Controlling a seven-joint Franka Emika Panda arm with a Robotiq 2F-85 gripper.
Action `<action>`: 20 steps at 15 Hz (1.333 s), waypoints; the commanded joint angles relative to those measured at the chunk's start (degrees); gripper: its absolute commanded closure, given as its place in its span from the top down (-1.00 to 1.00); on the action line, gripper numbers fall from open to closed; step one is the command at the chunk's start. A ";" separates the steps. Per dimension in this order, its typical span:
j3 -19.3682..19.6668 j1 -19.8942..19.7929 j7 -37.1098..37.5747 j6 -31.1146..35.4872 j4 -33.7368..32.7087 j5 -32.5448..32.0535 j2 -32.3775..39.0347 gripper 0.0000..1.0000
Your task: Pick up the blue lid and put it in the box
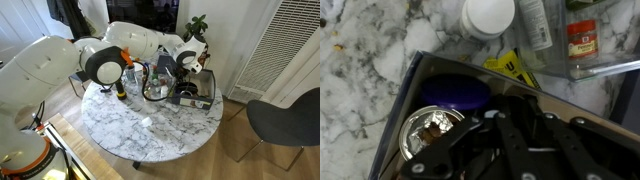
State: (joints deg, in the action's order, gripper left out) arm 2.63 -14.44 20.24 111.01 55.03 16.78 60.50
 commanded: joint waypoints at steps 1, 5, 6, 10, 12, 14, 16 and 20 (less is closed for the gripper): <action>0.81 0.64 -0.71 3.13 2.46 -1.02 -3.37 0.12; 0.69 1.03 -8.32 5.87 7.97 -2.93 -10.00 0.70; 0.70 1.18 -11.10 5.90 9.64 -3.90 -11.81 0.87; 1.18 2.75 -19.47 7.86 18.98 -9.04 -19.98 1.00; 1.90 4.55 -21.47 9.51 23.11 -12.85 -23.50 1.00; 2.16 6.40 -22.59 11.62 27.81 -16.37 -27.16 1.00; 1.78 8.19 -23.64 11.95 32.66 -19.47 -31.11 1.00; 0.31 11.51 -23.92 9.94 42.92 -22.31 -39.15 1.00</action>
State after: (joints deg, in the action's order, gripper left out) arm 3.33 -5.10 -2.66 120.71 86.78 -2.98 29.47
